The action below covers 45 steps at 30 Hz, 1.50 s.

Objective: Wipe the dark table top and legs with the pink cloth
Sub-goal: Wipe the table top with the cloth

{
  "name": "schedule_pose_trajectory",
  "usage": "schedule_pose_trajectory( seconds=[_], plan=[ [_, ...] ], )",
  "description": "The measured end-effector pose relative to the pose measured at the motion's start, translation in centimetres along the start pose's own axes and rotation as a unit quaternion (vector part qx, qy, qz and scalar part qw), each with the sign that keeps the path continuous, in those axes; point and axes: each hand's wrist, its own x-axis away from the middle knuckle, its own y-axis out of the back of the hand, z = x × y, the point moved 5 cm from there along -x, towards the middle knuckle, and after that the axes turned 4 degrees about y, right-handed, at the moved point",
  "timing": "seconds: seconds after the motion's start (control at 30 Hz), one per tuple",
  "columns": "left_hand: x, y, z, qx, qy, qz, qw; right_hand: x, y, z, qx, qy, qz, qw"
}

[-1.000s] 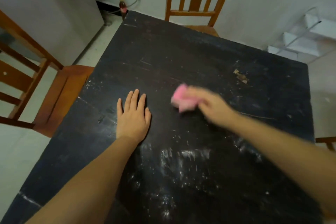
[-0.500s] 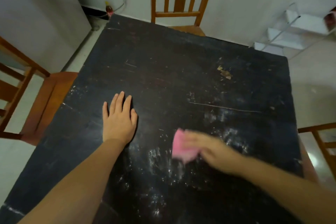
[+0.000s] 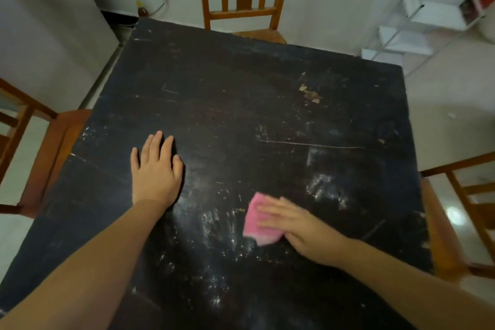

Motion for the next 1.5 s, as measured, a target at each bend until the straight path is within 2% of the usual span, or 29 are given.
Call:
schedule_pose_trajectory(
  seconds=[0.07, 0.1, 0.2, 0.23, 0.3, 0.4, 0.53, 0.6, 0.67, 0.8, 0.87, 0.93, 0.97, 1.13, 1.17, 1.2, 1.27, 1.4, 1.47, 1.5],
  plan=[
    [0.0, 0.1, 0.0, -0.001, 0.002, 0.001, 1.0, -0.5, 2.7, -0.8, -0.036, -0.018, -0.029, 0.999],
    [-0.1, 0.1, 0.0, 0.0, 0.003, 0.0, 1.0, -1.8, 5.3, -2.0, -0.026, -0.043, -0.075, 0.996],
    [0.0, 0.0, 0.0, -0.001, 0.005, -0.007, 1.0, -5.8, 15.0, -8.7, 0.052, -0.137, -0.216, 0.965],
    [-0.1, 0.0, 0.0, 0.0, 0.006, -0.01, 1.0, -6.5, 17.1, -11.2, 0.08, -0.17, -0.227, 0.956],
    [-0.1, -0.1, 0.0, 0.0, 0.005, -0.015, 1.0, -6.7, 17.6, -13.6, 0.11, -0.201, -0.224, 0.947],
    [-0.1, -0.1, 0.0, 0.003, 0.001, -0.014, 1.0, -4.6, 11.9, -9.5, 0.081, -0.125, -0.212, 0.966],
    [0.1, 0.1, -0.3, -0.003, 0.015, 0.0, 1.0, 1.8, 1.3, -2.0, 0.001, -0.048, -0.083, 0.995],
    [-0.1, 0.2, -1.7, 0.009, 0.025, 0.002, 1.0, 3.6, 0.1, -0.7, -0.047, -0.034, -0.042, 0.997],
    [-0.2, -0.1, -4.9, 0.02, -0.016, 0.007, 1.0, 2.5, 3.7, -1.4, -0.075, -0.056, -0.083, 0.992],
    [1.1, -1.8, -14.3, 0.067, -0.152, 0.039, 0.985, 0.1, 14.9, -9.4, 0.032, -0.183, -0.256, 0.948],
    [1.9, -3.1, -17.8, 0.09, -0.174, 0.065, 0.978, 0.6, 16.8, -12.5, 0.079, -0.245, -0.297, 0.92],
    [2.3, -4.2, -19.3, 0.096, -0.169, 0.071, 0.978, 1.1, 15.1, -11.7, 0.09, -0.209, -0.305, 0.925],
    [2.5, -4.7, -19.4, 0.084, -0.17, 0.068, 0.979, 1.6, 13.3, -10.4, 0.081, -0.185, -0.288, 0.936],
    [3.0, -5.2, -19.2, 0.043, -0.191, 0.06, 0.979, 8.2, 1.3, -2.1, 0.035, -0.092, -0.101, 0.99],
    [3.1, -5.1, -19.2, 0.039, -0.19, 0.059, 0.979, 9.3, 0.3, -1.5, 0.02, -0.086, -0.063, 0.994],
    [3.1, -5.0, -19.4, 0.033, -0.191, 0.058, 0.979, 9.6, 1.3, -1.1, -0.004, -0.088, -0.061, 0.994],
    [3.0, -5.1, -19.5, 0.024, -0.192, 0.054, 0.98, 8.1, 5.7, -2.5, -0.036, -0.117, -0.106, 0.987],
    [3.0, -5.1, -19.8, 0.015, -0.191, 0.035, 0.981, 4.8, 17.7, -12.0, 0.078, -0.21, -0.258, 0.94],
    [3.1, -5.2, -19.8, 0.011, -0.189, 0.032, 0.981, 4.6, 18.9, -15.6, 0.1, -0.257, -0.294, 0.915],
    [3.1, -5.2, -19.8, 0.013, -0.19, 0.032, 0.981, 4.5, 18.0, -16.0, 0.115, -0.254, -0.3, 0.912]
  ],
)
